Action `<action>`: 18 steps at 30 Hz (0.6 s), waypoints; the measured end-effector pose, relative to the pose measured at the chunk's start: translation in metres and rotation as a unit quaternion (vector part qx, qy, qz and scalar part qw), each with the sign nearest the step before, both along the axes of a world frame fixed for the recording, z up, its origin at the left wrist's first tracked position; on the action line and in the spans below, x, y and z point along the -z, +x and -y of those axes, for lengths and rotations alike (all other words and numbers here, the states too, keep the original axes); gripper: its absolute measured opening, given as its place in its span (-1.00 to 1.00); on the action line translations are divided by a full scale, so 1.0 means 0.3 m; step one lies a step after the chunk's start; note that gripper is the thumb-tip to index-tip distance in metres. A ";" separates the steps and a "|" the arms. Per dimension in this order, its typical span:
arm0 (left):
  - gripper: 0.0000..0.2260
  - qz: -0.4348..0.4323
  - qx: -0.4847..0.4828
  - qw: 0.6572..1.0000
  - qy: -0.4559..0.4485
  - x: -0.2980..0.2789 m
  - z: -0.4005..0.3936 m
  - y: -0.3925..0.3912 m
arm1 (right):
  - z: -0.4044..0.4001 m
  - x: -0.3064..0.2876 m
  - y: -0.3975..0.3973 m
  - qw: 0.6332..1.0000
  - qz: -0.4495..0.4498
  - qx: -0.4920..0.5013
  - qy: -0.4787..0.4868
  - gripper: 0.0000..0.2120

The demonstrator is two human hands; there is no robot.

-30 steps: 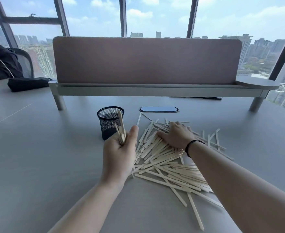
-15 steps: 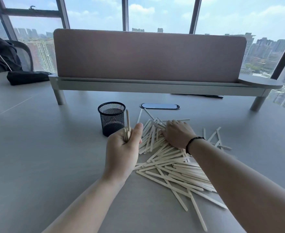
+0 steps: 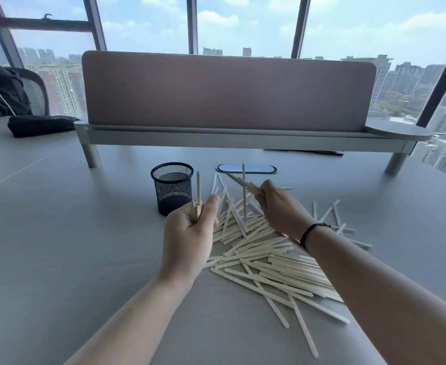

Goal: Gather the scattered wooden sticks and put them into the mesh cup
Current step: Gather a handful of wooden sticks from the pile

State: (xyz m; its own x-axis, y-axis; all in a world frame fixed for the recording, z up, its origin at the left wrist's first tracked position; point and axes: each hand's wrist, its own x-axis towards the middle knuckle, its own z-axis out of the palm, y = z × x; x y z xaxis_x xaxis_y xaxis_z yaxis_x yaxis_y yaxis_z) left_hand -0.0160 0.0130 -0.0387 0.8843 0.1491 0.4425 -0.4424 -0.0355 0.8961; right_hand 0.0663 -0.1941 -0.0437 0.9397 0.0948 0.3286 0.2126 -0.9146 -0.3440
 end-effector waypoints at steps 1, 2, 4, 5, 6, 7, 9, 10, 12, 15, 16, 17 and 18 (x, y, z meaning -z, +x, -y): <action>-0.47 0.000 -0.001 1.000 0.000 0.000 -0.001 0.001 | -0.002 -0.007 -0.007 0.999 0.015 0.000 0.037 -0.79; -0.48 -0.001 -0.002 1.000 -0.001 0.001 -0.003 0.003 | -0.005 -0.016 -0.016 0.997 0.028 0.004 0.074 -0.78; -0.49 -0.005 -0.004 1.000 -0.003 0.002 -0.005 0.007 | -0.010 -0.031 -0.036 0.991 0.036 0.015 0.130 -0.75; -0.50 -0.008 -0.003 1.000 -0.003 0.003 -0.006 0.009 | -0.011 -0.037 -0.047 0.988 0.032 0.017 0.151 -0.73; -0.50 -0.008 -0.002 1.000 -0.002 0.004 -0.007 0.009 | -0.012 -0.042 -0.059 0.985 0.026 0.016 0.171 -0.71; -0.49 -0.008 0.000 1.000 0.001 0.006 -0.006 0.009 | -0.012 -0.045 -0.072 0.982 0.019 0.012 0.189 -0.69; -0.48 -0.007 0.005 1.000 0.008 0.008 -0.005 0.006 | -0.008 -0.049 -0.091 0.973 0.014 0.004 0.229 -0.69; -0.48 -0.008 0.006 1.000 0.011 0.009 -0.004 0.004 | -0.005 -0.053 -0.097 0.970 0.018 0.000 0.244 -0.69; -0.48 -0.011 0.006 1.000 0.016 0.008 -0.002 0.001 | 0.003 -0.064 -0.099 0.967 0.038 -0.003 0.252 -0.68; -0.48 -0.017 0.005 1.000 0.023 0.010 0.000 0.000 | 0.015 -0.077 -0.088 0.953 0.046 -0.006 0.299 -0.68; -0.47 -0.016 0.007 0.999 0.027 0.011 0.001 -0.002 | 0.018 -0.079 -0.084 0.943 0.045 -0.010 0.330 -0.66; -0.47 -0.014 0.007 0.999 0.032 0.013 0.001 -0.002 | 0.020 -0.079 -0.081 0.932 0.043 -0.016 0.359 -0.64; -0.46 -0.011 0.008 0.999 0.037 0.014 0.001 -0.004 | 0.018 -0.080 -0.079 0.922 0.040 -0.021 0.385 -0.62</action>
State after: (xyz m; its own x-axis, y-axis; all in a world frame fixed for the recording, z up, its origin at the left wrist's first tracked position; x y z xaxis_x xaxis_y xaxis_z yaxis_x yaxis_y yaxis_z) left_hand -0.0171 0.0126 -0.0430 0.8962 0.1026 0.4315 -0.4230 -0.0954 0.9011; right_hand 0.0426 -0.1994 -0.0197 0.9107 -0.1585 0.3814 0.2950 -0.3967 -0.8693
